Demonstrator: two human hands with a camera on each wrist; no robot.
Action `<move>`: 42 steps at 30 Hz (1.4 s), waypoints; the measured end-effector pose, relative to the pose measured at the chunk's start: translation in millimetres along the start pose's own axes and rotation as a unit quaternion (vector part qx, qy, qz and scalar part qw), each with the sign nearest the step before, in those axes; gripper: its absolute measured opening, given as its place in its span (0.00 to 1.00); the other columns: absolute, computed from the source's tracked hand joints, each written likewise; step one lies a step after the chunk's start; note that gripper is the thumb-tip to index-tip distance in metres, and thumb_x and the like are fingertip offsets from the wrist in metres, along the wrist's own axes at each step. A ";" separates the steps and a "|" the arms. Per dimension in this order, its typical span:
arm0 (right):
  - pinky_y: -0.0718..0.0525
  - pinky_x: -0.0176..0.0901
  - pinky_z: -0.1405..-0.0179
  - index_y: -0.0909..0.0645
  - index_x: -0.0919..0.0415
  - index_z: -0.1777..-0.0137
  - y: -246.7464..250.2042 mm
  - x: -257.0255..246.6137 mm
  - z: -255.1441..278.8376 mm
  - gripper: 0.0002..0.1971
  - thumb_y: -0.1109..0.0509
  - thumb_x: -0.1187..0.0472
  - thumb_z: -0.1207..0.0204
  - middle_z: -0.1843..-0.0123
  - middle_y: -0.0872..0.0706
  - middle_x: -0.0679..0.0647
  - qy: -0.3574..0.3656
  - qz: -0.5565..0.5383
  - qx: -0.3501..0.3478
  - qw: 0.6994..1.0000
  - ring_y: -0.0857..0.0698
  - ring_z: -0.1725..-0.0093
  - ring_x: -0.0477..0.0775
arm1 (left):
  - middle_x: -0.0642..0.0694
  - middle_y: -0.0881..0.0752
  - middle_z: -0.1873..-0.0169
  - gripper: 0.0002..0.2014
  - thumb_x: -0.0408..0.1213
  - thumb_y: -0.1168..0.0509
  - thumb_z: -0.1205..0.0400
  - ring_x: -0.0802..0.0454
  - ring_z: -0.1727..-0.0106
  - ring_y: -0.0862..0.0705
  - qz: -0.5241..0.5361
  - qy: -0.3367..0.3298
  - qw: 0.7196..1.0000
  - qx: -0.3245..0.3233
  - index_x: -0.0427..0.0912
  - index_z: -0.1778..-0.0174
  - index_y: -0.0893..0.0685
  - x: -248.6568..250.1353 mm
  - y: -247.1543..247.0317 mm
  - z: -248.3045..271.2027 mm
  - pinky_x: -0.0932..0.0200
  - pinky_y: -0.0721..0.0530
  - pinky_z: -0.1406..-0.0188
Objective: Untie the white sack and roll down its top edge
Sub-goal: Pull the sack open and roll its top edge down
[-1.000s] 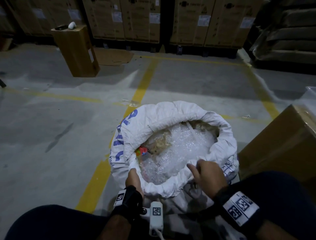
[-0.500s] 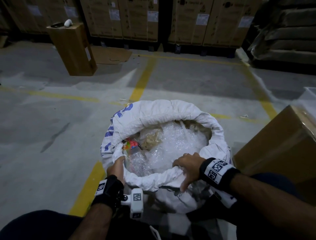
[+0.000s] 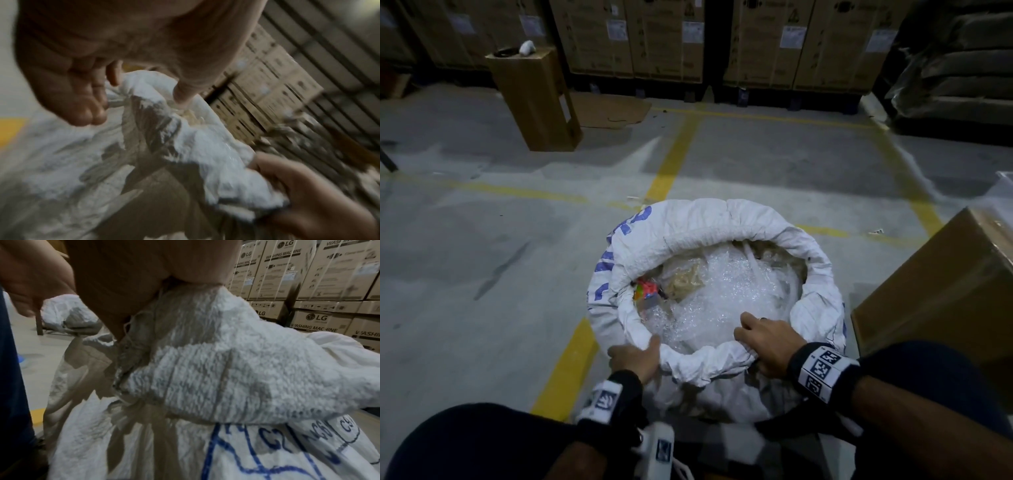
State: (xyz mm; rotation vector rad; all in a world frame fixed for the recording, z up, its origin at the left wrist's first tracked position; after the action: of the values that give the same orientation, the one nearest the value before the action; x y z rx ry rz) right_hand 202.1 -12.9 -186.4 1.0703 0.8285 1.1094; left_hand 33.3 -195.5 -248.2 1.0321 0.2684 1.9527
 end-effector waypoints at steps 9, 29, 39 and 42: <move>0.25 0.48 0.73 0.26 0.60 0.45 -0.2 -19.1 10.6 0.16 0.31 0.67 0.33 0.51 0.19 0.57 0.057 0.028 0.037 0.997 0.15 0.61 0.61 | 0.39 0.12 0.63 0.37 0.71 0.46 0.25 0.46 0.66 0.16 -0.010 -0.020 0.987 -0.160 0.36 0.57 0.15 0.9 -67.3 42.0 0.60 0.21 0.64; 0.22 0.48 0.44 0.23 0.57 0.41 -6.6 -1.7 24.4 0.21 0.28 0.46 0.28 0.41 0.23 0.57 0.002 -0.147 -0.013 0.989 0.20 0.44 0.59 | 0.32 0.14 0.71 0.06 0.25 0.43 0.15 0.42 0.67 0.19 0.452 0.166 0.845 -0.231 0.26 0.52 0.23 -8.6 -115.7 33.4 0.55 0.14 0.82; 0.22 0.53 0.47 0.33 0.57 0.35 -10.6 4.5 -19.2 0.30 0.27 0.45 0.32 0.46 0.14 0.59 -0.056 -0.031 -0.039 0.997 0.14 0.47 0.64 | 0.31 0.18 0.54 0.07 0.28 0.41 0.16 0.41 0.53 0.17 0.552 0.133 0.777 -0.270 0.27 0.48 0.21 19.7 -93.6 24.0 0.50 0.11 0.67; 0.20 0.54 0.51 0.35 0.58 0.35 -0.7 1.4 -27.6 0.32 0.24 0.50 0.33 0.46 0.15 0.62 -0.043 0.005 -0.040 0.998 0.14 0.48 0.66 | 0.33 0.17 0.55 0.07 0.30 0.41 0.16 0.43 0.52 0.18 0.557 0.107 0.774 -0.280 0.29 0.49 0.21 22.3 -84.4 23.9 0.51 0.12 0.62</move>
State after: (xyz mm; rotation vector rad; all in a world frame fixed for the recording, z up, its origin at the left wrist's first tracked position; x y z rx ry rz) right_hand 177.2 -4.7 -195.2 1.0492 0.7064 1.0891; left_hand 96.6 -133.3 -266.1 0.5440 -1.0014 2.9087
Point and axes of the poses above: each hand's wrist, its own z-axis away from the middle knuckle, its own y-axis out of the back of the hand, x = y × z, the point moved 7 cm from there along -z, towards the middle knuckle
